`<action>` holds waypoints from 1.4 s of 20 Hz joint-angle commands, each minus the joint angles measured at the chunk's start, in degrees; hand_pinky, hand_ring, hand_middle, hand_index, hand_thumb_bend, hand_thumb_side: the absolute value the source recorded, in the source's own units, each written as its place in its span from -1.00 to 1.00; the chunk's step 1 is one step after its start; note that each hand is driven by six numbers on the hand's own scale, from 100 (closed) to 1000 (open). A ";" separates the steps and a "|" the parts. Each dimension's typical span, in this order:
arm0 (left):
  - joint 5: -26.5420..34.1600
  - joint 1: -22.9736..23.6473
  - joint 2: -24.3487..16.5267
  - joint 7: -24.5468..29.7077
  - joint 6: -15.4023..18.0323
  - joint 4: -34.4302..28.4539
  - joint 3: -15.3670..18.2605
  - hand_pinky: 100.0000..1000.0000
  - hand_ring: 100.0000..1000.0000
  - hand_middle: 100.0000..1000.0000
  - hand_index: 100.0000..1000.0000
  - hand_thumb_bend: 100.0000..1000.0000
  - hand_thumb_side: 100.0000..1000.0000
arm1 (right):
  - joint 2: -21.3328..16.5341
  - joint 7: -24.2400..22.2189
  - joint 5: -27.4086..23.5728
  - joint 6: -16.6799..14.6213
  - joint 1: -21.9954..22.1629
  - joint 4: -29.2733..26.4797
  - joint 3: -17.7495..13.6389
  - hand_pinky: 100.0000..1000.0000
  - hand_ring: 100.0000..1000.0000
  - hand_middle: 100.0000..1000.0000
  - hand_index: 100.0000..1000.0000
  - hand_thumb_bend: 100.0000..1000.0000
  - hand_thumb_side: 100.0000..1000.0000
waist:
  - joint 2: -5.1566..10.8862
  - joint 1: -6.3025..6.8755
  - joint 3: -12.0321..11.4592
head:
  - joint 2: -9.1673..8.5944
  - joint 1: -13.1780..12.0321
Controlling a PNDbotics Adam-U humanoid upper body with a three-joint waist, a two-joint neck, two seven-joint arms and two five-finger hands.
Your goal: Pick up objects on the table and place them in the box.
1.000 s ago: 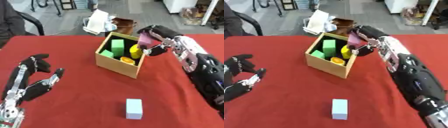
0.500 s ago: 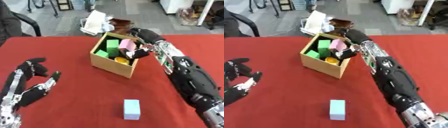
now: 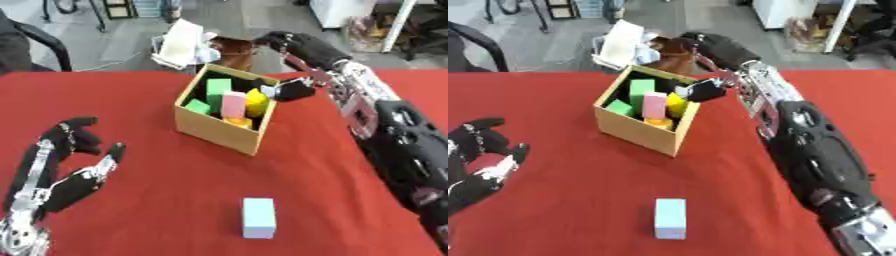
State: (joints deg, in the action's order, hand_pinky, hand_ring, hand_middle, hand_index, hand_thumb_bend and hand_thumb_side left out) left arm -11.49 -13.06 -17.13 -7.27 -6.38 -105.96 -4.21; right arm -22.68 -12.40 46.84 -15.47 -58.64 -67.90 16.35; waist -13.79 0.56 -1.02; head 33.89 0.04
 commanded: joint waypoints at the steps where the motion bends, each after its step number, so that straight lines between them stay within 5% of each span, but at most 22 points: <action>1: -0.25 -0.10 -1.49 -0.80 -0.02 -0.60 1.00 0.19 -0.10 -0.13 0.48 -0.08 -0.42 | -3.30 -2.93 -6.16 2.43 0.39 -7.01 1.11 0.52 0.54 0.61 0.87 -0.97 -0.19 | 1.85 -0.91 0.26 | -0.04 -0.45; 6: -0.46 0.67 -1.56 -1.91 -0.42 -0.03 2.03 0.19 -0.10 -0.13 0.48 -0.07 -0.41 | -5.93 -9.87 -14.98 2.99 11.82 -22.26 6.87 0.50 0.53 0.60 0.87 -1.00 -0.02 | 1.87 -0.83 1.77 | 0.19 -1.18; 14: -0.56 0.75 -1.31 -1.41 -0.40 0.67 1.98 0.20 -0.10 -0.13 0.49 -0.08 -0.40 | -2.32 -15.90 -11.08 0.94 18.39 -18.32 11.38 0.52 0.55 0.63 0.88 -1.00 0.13 | 2.07 -0.46 2.10 | -0.02 -0.73; 21: -0.78 0.83 -1.27 -0.72 -0.32 1.13 1.87 0.20 -0.10 -0.12 0.50 -0.09 -0.38 | 0.01 -17.88 -4.73 -4.27 19.21 -14.96 13.56 0.57 0.59 0.67 0.90 -0.88 0.20 | 2.14 -0.41 2.36 | -0.04 -0.57; 28: -1.01 1.09 -1.25 -0.43 -0.33 1.50 1.98 0.20 -0.10 -0.12 0.50 -0.11 -0.38 | -0.04 -17.68 -0.91 -5.62 19.37 -17.72 13.21 0.59 0.60 0.68 0.91 -0.75 0.16 | 2.27 -0.56 2.74 | 0.21 -0.68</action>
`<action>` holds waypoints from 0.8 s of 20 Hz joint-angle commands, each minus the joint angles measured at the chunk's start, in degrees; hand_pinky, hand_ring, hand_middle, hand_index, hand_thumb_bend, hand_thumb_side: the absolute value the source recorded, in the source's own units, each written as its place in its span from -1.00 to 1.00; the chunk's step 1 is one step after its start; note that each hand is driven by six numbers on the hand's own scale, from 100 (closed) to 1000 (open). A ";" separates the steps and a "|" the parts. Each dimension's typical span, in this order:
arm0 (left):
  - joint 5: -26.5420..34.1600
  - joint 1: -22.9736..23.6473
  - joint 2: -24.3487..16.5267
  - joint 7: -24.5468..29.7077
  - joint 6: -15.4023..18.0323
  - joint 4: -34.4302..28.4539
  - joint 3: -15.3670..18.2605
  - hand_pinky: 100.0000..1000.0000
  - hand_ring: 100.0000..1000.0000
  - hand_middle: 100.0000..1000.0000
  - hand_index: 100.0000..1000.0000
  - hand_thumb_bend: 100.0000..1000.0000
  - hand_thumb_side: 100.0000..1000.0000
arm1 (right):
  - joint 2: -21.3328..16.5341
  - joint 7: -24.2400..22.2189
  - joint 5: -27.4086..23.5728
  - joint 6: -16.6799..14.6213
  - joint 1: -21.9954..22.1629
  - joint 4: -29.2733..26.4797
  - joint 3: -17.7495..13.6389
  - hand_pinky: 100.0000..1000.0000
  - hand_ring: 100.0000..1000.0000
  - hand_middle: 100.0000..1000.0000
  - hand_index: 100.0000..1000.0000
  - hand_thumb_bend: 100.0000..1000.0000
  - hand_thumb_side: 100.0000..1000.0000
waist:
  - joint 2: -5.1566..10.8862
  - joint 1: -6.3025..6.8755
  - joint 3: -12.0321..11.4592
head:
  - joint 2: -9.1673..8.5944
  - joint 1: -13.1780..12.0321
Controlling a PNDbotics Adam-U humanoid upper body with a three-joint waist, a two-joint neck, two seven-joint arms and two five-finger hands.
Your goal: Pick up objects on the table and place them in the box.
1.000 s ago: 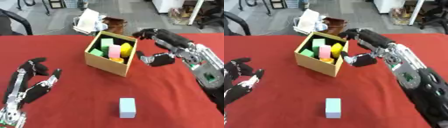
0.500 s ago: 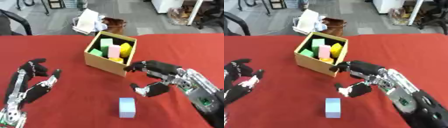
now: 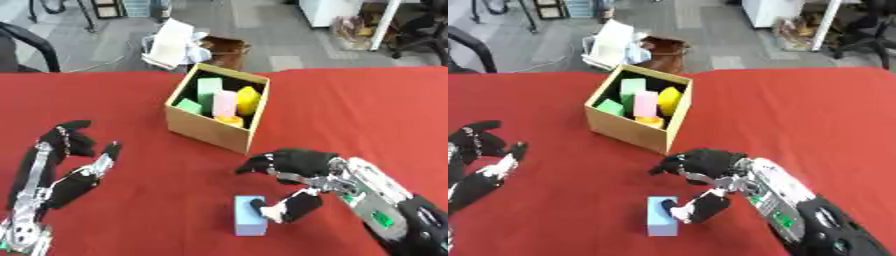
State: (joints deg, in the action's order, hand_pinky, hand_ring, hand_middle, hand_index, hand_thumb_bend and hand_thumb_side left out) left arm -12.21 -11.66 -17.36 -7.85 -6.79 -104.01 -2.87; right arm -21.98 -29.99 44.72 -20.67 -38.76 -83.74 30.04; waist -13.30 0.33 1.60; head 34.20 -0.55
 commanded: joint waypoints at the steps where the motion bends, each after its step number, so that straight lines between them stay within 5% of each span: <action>1: -0.30 -0.24 -1.04 0.17 0.09 -0.41 0.65 0.20 -0.10 -0.12 0.50 -0.11 -0.38 | -0.91 -0.12 1.33 -0.34 -0.44 -2.65 -0.74 0.59 0.60 0.68 0.91 -0.76 0.16 | 1.81 -0.35 0.21 | -0.04 -0.15; 10: -0.36 0.07 -1.17 0.15 0.11 -0.15 0.79 0.21 -0.10 -0.12 0.50 -0.12 -0.37 | -2.82 -2.05 -0.80 1.62 0.21 -11.26 -1.48 0.59 0.59 0.66 0.90 -0.75 0.13 | 2.03 -0.64 0.78 | 0.30 -0.31; 16: -0.36 0.06 -1.29 0.25 0.14 -0.17 0.75 0.21 -0.10 -0.12 0.51 -0.13 -0.37 | -2.26 -3.40 -1.29 3.10 2.34 -11.01 -0.85 0.55 0.56 0.62 0.89 -0.85 0.28 | 2.04 -0.60 0.81 | 0.20 -0.21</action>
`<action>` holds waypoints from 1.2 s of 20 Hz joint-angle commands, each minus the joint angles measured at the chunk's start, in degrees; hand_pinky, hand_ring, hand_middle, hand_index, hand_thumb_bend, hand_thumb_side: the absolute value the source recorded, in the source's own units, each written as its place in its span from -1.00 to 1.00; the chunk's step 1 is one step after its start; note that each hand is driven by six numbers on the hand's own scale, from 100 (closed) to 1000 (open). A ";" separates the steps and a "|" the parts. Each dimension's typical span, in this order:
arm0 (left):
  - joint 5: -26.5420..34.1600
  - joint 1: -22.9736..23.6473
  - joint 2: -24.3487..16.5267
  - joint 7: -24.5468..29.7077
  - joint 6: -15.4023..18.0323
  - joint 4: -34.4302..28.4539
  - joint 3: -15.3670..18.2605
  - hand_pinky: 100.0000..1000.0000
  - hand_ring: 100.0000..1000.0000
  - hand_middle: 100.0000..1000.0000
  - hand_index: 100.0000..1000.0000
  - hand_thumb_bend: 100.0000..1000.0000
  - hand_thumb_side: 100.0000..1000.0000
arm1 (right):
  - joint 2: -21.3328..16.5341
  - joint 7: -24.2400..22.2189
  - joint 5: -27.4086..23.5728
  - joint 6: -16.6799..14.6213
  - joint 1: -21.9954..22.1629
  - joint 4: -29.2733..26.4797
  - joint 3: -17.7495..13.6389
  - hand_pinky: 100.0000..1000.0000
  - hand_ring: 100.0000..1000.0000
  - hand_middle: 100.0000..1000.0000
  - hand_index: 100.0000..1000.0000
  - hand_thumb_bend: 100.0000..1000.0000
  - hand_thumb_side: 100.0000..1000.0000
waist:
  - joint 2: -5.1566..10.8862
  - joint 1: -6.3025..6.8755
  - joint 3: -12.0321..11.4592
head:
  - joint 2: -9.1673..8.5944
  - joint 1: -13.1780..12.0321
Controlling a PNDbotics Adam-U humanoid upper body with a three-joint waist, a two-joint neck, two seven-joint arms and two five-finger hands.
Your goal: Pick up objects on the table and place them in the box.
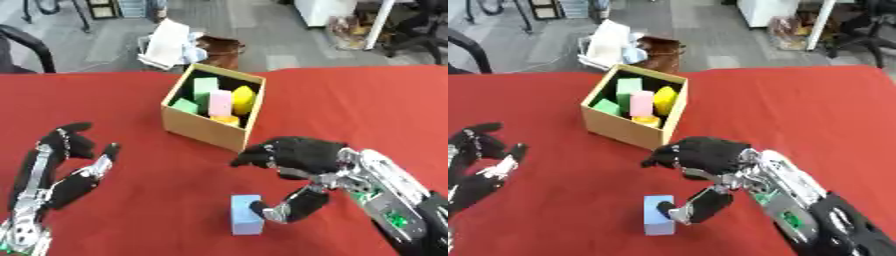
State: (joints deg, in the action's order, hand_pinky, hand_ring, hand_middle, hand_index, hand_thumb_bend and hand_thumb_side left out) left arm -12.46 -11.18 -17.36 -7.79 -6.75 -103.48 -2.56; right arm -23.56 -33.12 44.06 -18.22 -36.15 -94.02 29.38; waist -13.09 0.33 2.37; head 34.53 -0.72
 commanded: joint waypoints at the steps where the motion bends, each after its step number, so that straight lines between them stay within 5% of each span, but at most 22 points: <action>1: -0.11 -0.41 -1.30 0.19 0.09 -0.71 0.44 0.21 -0.10 -0.12 0.51 -0.13 -0.37 | -0.53 -0.34 -0.89 0.95 0.08 -0.29 -0.11 0.54 0.55 0.62 0.89 -0.87 0.29 | 1.83 -0.59 0.04 | -0.17 -0.03; 16: -0.15 -0.64 -1.25 0.70 0.14 -0.85 0.13 0.21 -0.09 -0.12 0.51 -0.16 -0.36 | 2.12 -3.93 -5.57 2.00 2.76 5.58 -0.26 0.49 0.52 0.53 0.86 -0.80 0.40 | 1.53 -0.06 -0.20 | -0.22 0.62; 22: -0.14 -0.78 -1.13 0.75 0.16 -0.94 0.18 0.21 -0.08 -0.12 0.51 -0.17 -0.36 | 2.14 -5.46 -8.33 2.01 2.10 6.36 -0.71 0.44 0.40 0.08 0.66 -0.94 0.09 | 1.58 0.02 -0.31 | -0.29 0.76; 24: -0.14 -0.77 -1.12 0.77 0.17 -0.95 0.18 0.21 -0.08 -0.12 0.51 -0.17 -0.36 | 2.01 -5.85 -8.76 2.19 1.81 6.12 -0.99 0.44 0.38 0.02 0.58 -1.00 -0.19 | 1.62 0.03 -0.37 | -0.35 0.81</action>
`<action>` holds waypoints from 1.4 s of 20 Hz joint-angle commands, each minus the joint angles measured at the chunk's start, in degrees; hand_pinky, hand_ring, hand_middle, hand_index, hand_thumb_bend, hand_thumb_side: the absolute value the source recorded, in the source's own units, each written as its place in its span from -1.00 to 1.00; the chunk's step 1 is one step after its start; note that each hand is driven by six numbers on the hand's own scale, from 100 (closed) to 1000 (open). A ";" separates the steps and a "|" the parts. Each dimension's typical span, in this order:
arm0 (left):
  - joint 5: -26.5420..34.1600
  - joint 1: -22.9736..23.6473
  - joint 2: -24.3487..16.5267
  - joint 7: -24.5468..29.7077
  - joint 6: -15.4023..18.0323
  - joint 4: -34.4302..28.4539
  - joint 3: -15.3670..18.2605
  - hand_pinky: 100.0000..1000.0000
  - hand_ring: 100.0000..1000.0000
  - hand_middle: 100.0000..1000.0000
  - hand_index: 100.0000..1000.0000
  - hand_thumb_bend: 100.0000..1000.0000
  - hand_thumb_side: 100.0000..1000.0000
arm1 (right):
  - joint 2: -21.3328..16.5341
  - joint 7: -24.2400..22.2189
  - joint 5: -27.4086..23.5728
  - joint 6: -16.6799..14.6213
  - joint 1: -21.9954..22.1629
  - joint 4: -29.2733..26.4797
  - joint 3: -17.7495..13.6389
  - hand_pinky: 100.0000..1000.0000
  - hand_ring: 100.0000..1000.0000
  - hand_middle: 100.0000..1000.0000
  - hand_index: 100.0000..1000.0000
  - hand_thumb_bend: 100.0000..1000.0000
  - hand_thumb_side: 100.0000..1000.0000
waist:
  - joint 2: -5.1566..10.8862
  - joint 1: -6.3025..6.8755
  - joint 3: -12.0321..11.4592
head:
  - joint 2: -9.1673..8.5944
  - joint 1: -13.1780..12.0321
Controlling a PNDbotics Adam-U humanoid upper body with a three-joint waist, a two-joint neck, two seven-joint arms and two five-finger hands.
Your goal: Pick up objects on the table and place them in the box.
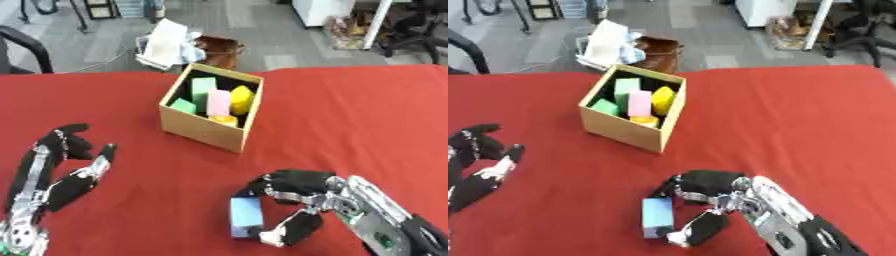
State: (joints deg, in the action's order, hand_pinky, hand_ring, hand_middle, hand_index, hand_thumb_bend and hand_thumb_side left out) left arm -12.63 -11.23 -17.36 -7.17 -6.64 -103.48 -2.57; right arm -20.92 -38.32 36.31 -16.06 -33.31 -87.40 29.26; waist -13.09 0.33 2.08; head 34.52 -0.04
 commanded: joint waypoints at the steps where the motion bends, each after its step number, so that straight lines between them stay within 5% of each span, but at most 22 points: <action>1: 0.04 -0.72 -1.10 0.14 0.06 -0.96 0.22 0.21 -0.08 -0.12 0.51 -0.17 -0.36 | -0.75 -0.63 -0.80 0.04 -1.19 -0.76 -1.05 0.44 0.38 0.00 0.56 -1.00 -0.32 | 1.65 0.04 -0.11 | -0.37 0.15; 2: 0.03 -0.72 -1.09 0.11 0.05 -0.97 0.25 0.21 -0.08 -0.12 0.51 -0.17 -0.36 | -0.92 -0.42 -0.42 0.01 -1.42 -1.11 -1.34 0.44 0.37 0.00 0.56 -1.00 -0.22 | 1.68 0.04 -0.15 | -0.40 0.16; 9: 0.11 -0.56 -1.05 -0.01 0.08 -1.03 0.35 0.21 -0.08 -0.12 0.51 -0.17 -0.36 | -4.20 4.29 -0.25 2.97 -8.75 -3.78 -6.04 0.47 0.37 0.00 0.56 -1.00 -0.53 | 2.16 -0.11 -0.18 | -0.33 -0.26; 13: 0.23 -0.66 -0.90 0.01 0.15 -1.14 0.22 0.21 -0.09 -0.12 0.50 -0.18 -0.37 | -6.10 7.88 0.44 4.56 -15.00 -0.64 -7.98 0.47 0.34 0.01 0.57 -0.92 -0.69 | 2.28 0.05 -0.62 | -0.45 -0.25; 21: 0.72 -1.12 -0.25 0.19 0.31 -1.36 -0.31 0.20 -0.09 -0.13 0.50 -0.18 -0.37 | 0.14 18.40 6.65 4.47 -27.08 24.20 -12.58 0.45 0.34 0.12 0.68 -1.00 -0.62 | 2.07 0.55 -2.55 | -0.56 0.45; 28: 0.96 -1.50 0.20 0.55 0.38 -1.43 -0.69 0.20 -0.09 -0.13 0.50 -0.18 -0.37 | 6.54 27.11 19.79 0.43 -29.91 38.42 -15.86 0.52 0.47 0.48 0.81 -0.76 -0.33 | 1.82 0.79 -3.52 | -0.47 1.03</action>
State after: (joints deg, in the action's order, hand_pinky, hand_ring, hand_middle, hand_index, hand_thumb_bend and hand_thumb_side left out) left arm -11.97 -11.97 -16.86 -6.82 -6.31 -103.60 -3.29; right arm -14.55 -12.67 53.91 -15.10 -61.54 -50.07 14.40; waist -12.67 0.36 -1.41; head 34.44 0.76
